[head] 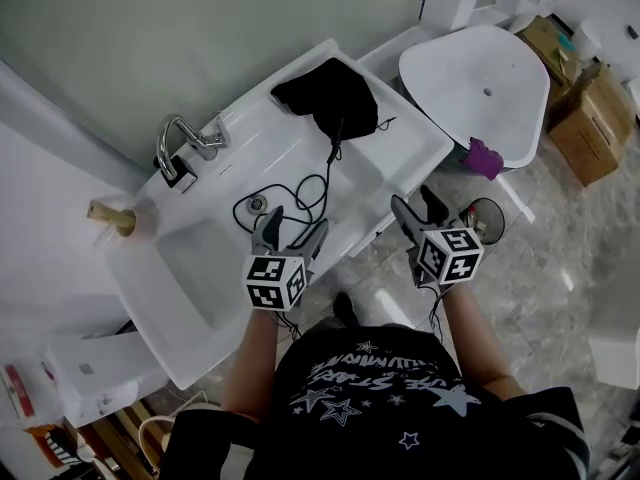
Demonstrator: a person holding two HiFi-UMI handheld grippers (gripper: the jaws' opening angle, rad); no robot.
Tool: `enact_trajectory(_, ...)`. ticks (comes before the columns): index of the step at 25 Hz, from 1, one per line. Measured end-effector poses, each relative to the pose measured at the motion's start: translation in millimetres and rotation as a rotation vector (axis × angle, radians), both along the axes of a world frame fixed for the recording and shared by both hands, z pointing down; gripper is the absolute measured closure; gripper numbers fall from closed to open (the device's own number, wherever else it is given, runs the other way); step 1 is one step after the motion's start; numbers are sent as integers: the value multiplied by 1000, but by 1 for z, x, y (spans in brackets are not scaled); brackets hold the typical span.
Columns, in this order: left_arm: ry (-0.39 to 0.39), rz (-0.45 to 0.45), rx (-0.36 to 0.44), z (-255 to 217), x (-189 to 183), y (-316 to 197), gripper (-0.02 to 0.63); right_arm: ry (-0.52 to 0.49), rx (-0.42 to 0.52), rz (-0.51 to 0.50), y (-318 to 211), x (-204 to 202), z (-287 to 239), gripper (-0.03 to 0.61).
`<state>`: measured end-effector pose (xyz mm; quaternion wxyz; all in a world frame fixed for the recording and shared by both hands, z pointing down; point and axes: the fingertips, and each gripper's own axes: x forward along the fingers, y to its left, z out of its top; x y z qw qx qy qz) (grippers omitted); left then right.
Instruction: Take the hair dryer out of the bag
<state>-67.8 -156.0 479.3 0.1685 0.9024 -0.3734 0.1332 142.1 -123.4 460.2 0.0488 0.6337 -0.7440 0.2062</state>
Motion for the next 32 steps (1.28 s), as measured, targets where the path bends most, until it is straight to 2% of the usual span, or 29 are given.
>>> enact_trajectory(9, -16, 50, -5, 8, 17, -24, 216, 8, -14, 11, -16, 5, 7, 302)
enact_trajectory(14, -29, 45, 9, 5, 29, -36, 216, 34, -4, -1, -40, 19, 7, 302)
enact_trajectory(25, -77, -105, -21, 11, 55, -89, 216, 10, -32, -141, -139, 53, 18, 328)
enact_trajectory(32, -95, -186, -33, 15, 74, -122, 218, 14, -95, -234, -198, 61, 38, 339)
